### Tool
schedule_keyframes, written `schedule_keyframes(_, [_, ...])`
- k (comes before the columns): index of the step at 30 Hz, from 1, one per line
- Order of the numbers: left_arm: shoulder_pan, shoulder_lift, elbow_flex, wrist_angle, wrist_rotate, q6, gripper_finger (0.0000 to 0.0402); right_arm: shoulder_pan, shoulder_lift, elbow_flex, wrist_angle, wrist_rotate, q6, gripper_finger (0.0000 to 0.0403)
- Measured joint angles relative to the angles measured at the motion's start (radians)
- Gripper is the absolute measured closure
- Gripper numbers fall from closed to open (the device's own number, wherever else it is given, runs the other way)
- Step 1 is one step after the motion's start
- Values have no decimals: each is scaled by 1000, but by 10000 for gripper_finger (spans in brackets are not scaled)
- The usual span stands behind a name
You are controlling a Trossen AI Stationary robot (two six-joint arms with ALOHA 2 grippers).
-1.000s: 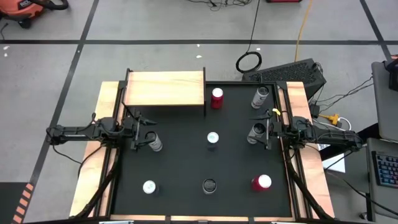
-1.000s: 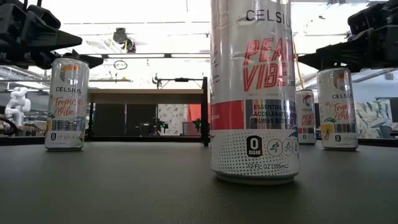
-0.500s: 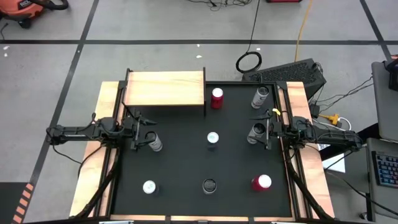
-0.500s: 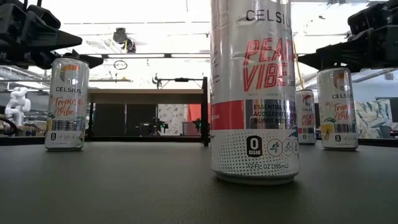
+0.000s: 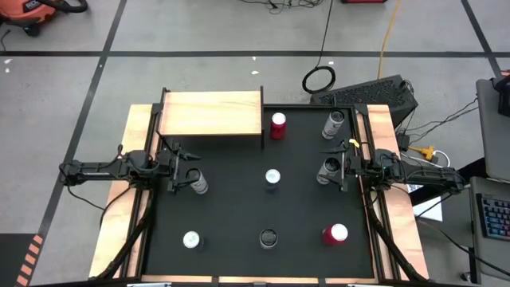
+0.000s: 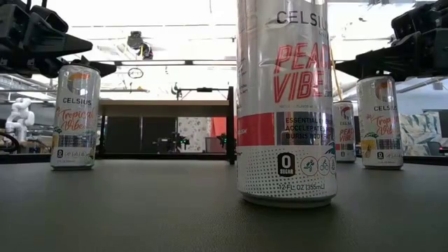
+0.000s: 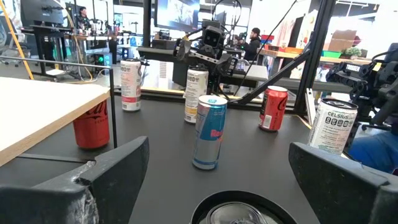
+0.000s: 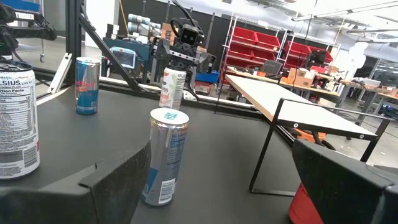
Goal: Place canned beverage on shelf
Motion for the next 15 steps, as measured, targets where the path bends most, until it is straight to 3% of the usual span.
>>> schedule_keyframes(15, [0, 0, 0, 0, 0, 0, 13, 0, 0, 0, 3, -3, -56, 30])
